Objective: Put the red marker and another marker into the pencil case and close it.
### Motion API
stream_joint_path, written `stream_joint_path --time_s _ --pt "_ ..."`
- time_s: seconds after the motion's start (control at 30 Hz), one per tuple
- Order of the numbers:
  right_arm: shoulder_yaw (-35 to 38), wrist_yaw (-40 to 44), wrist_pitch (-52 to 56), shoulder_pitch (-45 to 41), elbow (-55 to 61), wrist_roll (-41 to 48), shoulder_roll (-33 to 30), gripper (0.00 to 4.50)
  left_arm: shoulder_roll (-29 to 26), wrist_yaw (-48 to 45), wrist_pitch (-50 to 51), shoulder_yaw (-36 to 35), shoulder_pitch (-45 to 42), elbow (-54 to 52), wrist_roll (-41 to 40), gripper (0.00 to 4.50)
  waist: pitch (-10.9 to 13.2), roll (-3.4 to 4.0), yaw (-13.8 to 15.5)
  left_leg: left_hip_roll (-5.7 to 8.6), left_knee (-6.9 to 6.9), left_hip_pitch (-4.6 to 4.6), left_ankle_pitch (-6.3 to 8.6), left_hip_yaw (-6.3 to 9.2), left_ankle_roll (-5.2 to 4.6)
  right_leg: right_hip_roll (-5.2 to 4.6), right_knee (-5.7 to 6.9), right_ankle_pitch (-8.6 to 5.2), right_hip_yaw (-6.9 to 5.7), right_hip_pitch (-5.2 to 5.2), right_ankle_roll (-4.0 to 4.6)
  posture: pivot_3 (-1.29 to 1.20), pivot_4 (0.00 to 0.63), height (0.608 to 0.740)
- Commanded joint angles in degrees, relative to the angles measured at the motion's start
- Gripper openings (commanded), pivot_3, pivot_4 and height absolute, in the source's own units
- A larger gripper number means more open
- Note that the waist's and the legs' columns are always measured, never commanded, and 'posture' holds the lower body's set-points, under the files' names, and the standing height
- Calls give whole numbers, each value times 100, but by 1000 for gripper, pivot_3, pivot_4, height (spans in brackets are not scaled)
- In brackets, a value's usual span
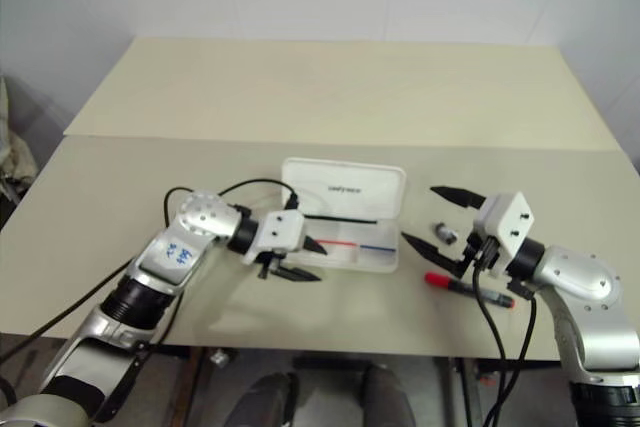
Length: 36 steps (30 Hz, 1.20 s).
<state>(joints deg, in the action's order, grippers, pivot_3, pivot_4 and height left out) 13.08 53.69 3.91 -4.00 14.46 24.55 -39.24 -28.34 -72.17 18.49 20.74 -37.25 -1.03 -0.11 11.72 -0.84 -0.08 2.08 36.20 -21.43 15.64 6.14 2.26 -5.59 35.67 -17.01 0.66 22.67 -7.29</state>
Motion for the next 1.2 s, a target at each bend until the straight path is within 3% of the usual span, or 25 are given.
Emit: stream_joint_path --time_s 0.03,0.27,0.37,0.53,0.87,1.2 --pt "1 139 -415 31 -258 -29 115 4500 -107 7 35 -101 -22 -354 -191 2450 0 0 -1 1 1 0 0 0 0 0 0 0 2 -1 0 0 150 740" --pt "-49 321 -893 65 -713 -62 223 4500 -152 267 -149 -315 1 -351 -393 2450 0 0 -4 0 -2 5 0 -3 0 0 -1 0 5 -2 0 0 150 740" --pt "20 469 -1047 93 -888 -27 136 4500 149 643 314 -1310 -100 -398 -1362 2993 1 -1 1 0 -1 3 0 -2 0 0 0 0 5 -2 0 0 150 740" --pt "138 741 -1034 -24 -1034 74 -141 4500 -304 -49 -241 -1739 56 -417 -1920 4463 1 2 -27 -2 -7 17 0 -18 1 1 4 0 15 -2 0 0 150 740" --pt "589 1025 415 172 -612 453 -1345 4500 -889 -504 -162 -2409 585 -702 -2981 4463 1 2 30 -4 -2 16 1 -24 -1 -1 -3 1 25 -4 1 0 150 740" --pt "1639 1142 2249 1589 927 1091 -1983 4500 -715 -668 -569 -2117 1061 -527 -2957 4463 2 0 10 -7 -2 14 8 -32 -8 1 -13 2 28 -6 0 0 150 740"
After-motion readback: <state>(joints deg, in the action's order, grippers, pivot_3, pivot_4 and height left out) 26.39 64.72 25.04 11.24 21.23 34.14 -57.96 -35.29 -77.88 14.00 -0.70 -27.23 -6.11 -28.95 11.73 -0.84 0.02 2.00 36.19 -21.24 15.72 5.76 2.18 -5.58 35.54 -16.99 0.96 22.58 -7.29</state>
